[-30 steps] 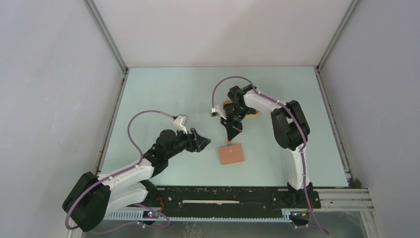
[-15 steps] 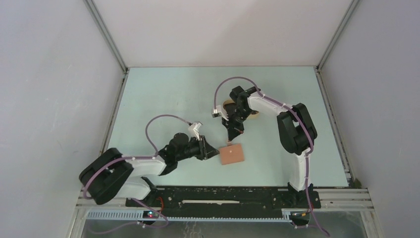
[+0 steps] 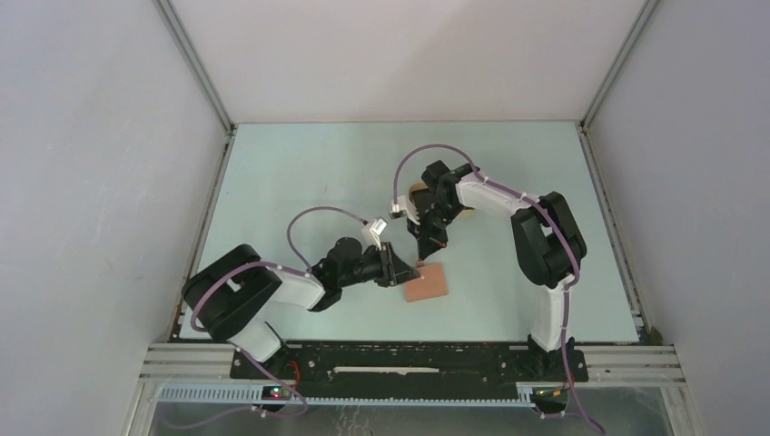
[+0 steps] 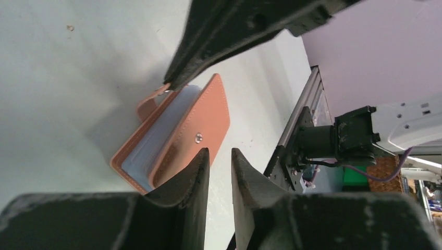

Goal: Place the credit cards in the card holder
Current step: Close the card holder at the center of the board.

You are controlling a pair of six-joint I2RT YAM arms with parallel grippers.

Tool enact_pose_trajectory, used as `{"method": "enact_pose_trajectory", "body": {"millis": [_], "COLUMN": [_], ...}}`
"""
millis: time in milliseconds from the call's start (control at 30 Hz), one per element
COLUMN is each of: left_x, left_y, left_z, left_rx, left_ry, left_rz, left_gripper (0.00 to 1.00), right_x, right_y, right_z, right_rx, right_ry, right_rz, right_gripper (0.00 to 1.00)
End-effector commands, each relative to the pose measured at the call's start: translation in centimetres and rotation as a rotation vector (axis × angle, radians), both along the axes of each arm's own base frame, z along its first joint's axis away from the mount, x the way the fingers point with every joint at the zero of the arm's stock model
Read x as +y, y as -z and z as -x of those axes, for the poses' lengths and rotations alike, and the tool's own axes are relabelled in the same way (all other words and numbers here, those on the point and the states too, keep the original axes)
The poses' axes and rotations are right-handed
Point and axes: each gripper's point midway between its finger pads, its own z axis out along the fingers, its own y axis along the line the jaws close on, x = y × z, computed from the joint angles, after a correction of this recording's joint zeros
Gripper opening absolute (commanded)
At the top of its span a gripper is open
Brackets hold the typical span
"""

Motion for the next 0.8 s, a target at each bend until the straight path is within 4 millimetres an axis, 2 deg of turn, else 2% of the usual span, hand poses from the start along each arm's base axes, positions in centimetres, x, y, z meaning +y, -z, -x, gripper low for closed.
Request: {"method": "enact_pose_trajectory", "body": {"millis": [0,100,267,767], "left_x": [-1.0,-0.4,0.8,1.3], "left_y": [0.7,2.9,5.3,6.0], "left_z": [-1.1,-1.0,-1.1,-1.3], "left_rx": [0.061,0.134,0.197,0.206], "left_ry": [-0.034,-0.068,-0.124,-0.148], "left_rz": [-0.011,-0.079,-0.176,-0.213], "left_gripper": [0.26,0.2,0.12,0.07], "right_x": [0.5,0.5,0.5,-0.8], "right_y": [-2.4,-2.5,-2.9,-0.5], "right_z": [-0.3,-0.2,0.4,3.1], "right_rx": [-0.083,-0.092,-0.11,-0.251], "right_ry": [-0.014,-0.019,-0.044,-0.198], "right_rz": [-0.058,-0.065,-0.086,0.014], "right_gripper": [0.0,0.0,0.0,0.0]}}
